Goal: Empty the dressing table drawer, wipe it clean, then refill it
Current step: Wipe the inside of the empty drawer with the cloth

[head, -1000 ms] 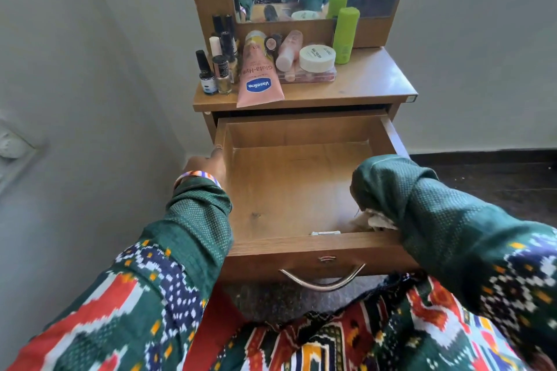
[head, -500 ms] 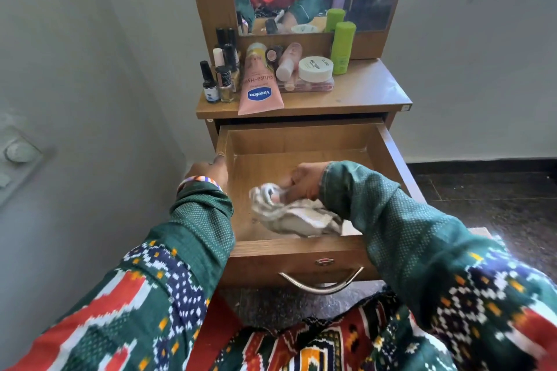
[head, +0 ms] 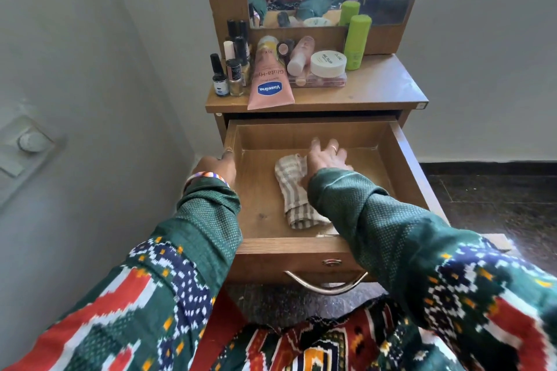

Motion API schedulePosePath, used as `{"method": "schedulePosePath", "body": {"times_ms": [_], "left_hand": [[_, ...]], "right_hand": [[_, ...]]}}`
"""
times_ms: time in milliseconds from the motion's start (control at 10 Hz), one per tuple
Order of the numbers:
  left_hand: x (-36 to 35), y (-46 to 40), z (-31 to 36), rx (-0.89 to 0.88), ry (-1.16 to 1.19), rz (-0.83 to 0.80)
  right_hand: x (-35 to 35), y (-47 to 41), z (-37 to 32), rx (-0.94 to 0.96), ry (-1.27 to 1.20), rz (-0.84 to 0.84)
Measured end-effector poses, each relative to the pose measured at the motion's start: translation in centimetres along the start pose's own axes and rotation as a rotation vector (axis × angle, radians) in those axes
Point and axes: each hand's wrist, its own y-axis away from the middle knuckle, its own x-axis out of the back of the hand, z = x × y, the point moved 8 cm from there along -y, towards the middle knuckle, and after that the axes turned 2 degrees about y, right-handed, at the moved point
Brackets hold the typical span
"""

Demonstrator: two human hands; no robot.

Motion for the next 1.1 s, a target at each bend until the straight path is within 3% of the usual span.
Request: {"method": "schedulePosePath", "body": {"times_ms": [100, 200, 300, 400, 500, 700, 900, 1100], "left_hand": [[0.1, -0.2, -0.1, 0.01, 0.015, 0.003], [0.1, -0.2, 0.2, -0.014, 0.013, 0.007], [0.2, 0.0, 0.4, -0.017, 0.024, 0.016], [0.1, 0.0, 0.5, -0.021, 0.031, 0.025], [0.1, 0.1, 0.5, -0.025, 0.029, 0.042], [0.1, 0.0, 0.3, -0.031, 0.027, 0.045], [0.3, 0.2, 0.6, -0.029, -0.032, 0.083], [0.1, -0.2, 0.6, -0.02, -0.05, 0.087]], "right_hand": [[-0.1, 1.0, -2.8, 0.243, 0.142, 0.077], [-3.6, 1.1, -3.6, 0.359, 0.343, -0.14], [-3.5, 1.5, -2.3, 0.298, 0.518, -0.195], [-0.8, 1.0, 1.7, 0.104, 0.422, -0.222], [0.3, -1.2, 5.8, 0.018, 0.359, -0.14], [0.3, -4.2, 7.8, -0.149, 0.251, -0.096], [0.8, -3.0, 6.2, -0.174, 0.287, -0.105], [-1.1, -3.3, -1.2, 0.007, 0.238, -0.116]]}}
